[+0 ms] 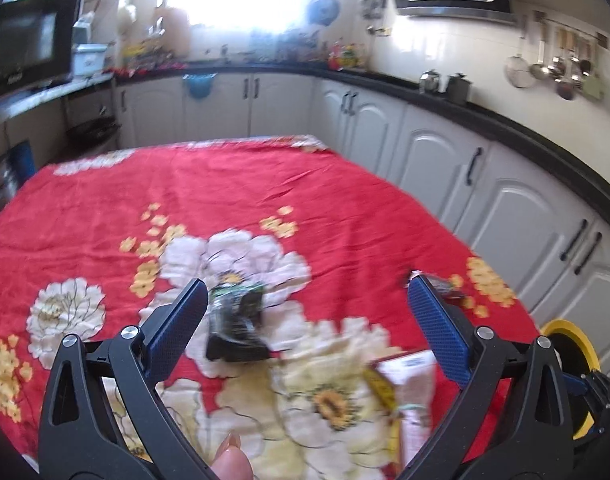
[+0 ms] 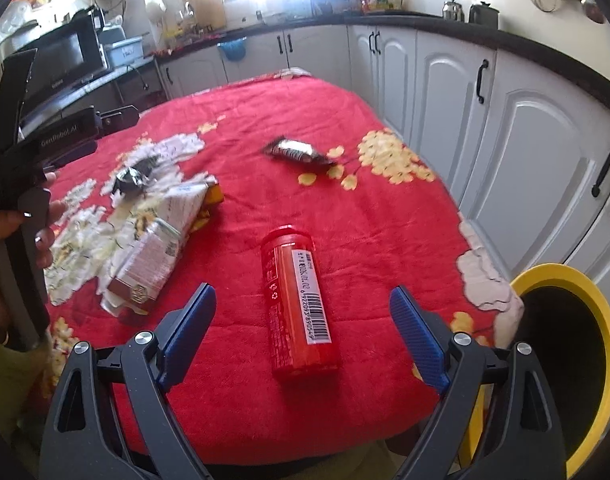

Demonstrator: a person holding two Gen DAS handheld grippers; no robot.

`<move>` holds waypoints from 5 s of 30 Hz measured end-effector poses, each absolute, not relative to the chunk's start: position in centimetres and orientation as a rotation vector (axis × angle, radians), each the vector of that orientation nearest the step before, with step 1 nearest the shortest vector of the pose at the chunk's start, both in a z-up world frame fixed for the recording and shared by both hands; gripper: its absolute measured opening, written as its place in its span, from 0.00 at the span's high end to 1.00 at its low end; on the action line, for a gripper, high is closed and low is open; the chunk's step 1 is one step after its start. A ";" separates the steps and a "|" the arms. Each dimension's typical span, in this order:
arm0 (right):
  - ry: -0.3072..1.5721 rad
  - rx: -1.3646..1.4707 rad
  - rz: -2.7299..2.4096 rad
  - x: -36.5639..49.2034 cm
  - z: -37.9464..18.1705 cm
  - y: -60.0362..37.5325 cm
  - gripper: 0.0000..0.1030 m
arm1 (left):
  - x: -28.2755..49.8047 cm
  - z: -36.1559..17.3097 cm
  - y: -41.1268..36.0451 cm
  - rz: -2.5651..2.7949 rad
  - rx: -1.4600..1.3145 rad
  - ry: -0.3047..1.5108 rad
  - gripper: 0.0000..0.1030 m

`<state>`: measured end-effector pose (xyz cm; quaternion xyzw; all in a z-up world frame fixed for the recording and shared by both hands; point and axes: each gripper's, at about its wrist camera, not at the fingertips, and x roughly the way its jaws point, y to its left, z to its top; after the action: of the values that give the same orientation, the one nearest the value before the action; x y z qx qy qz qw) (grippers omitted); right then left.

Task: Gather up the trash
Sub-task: 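Grasp the dark green snack bag with the left tool while the right tool grasps the red can, then carry the red can with the right tool into the bin while the left tool carries the green bag, then open both tools over the bin to drop the can and green bag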

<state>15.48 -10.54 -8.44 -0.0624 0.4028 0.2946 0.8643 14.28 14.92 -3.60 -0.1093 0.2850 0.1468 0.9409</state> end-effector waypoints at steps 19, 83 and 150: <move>0.839 -0.158 0.585 16.4 -10.5 -10.2 0.54 | 17.9 -10.0 20.7 0.374 -0.398 0.783 0.49; 0.641 0.157 0.360 13.3 -3.9 -28.7 0.69 | 13.0 0.0 -1.1 -0.162 -0.203 0.574 0.76; 0.769 0.318 0.071 12.8 -12.1 -40.3 0.38 | 20.5 -7.9 -18.5 -0.455 -0.088 0.828 0.22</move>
<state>12.82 -40.26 -12.09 0.1544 0.3734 0.0345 0.9141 20.53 -18.53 -7.91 -0.0423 0.3988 -0.2191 0.8895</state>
